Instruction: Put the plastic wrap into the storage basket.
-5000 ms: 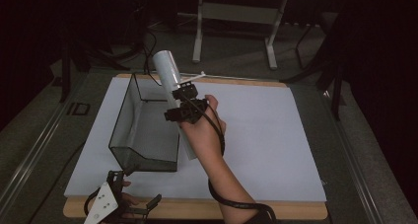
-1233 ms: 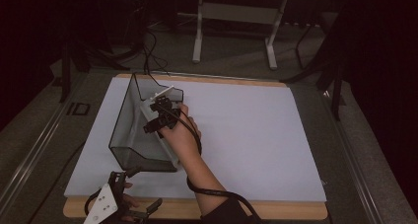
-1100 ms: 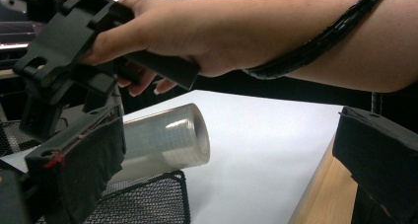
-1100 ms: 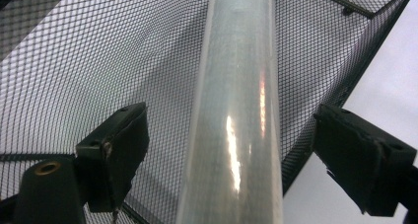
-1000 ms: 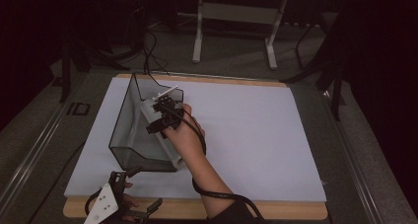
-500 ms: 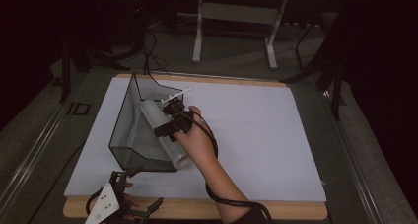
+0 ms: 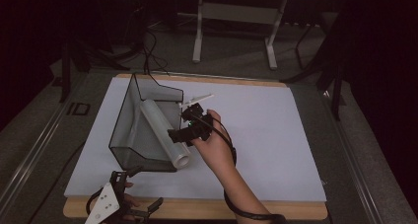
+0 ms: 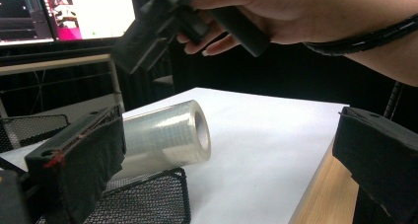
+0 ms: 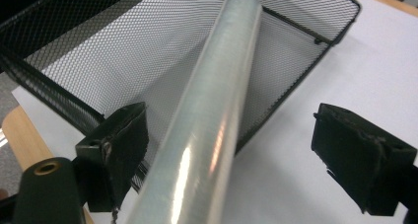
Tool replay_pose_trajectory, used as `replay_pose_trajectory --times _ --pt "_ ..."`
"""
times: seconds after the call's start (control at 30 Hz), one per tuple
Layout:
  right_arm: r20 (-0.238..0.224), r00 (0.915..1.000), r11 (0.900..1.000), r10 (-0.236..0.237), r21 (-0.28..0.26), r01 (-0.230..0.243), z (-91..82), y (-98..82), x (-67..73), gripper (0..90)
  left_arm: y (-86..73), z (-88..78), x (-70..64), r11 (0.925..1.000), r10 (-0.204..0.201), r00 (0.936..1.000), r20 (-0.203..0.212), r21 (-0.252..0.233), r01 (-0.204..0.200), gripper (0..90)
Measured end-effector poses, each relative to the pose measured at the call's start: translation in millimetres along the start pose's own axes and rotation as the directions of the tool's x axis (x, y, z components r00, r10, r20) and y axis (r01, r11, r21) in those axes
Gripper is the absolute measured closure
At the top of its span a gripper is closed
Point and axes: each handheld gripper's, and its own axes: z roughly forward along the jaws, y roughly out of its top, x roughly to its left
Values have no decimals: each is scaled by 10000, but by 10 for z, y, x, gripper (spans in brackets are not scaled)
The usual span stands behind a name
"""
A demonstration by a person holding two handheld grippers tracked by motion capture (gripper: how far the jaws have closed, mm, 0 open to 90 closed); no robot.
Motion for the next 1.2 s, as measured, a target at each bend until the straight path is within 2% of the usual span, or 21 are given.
replay_pose_trajectory --times 0.3,0.63,0.93,1.2 --pt "290 9996 9991 -34 -425 46 -234 -253 -149 140 0 7 -7 10000 24 10000 -7 18 -24 0" --pt "678 9977 9968 62 -794 -8 -447 -625 -360 139 -1 8 -6 10000 22 10000 -15 17 -22 0" --pt "841 9954 9961 450 -799 -383 -539 -973 -619 138 -9 21 -9 10000 -2 10000 20 55 2 0" --pt "923 9934 9914 684 -1175 -574 -594 -1274 -806 137 -11 26 -12 10000 -4 10000 -3 91 4 0"
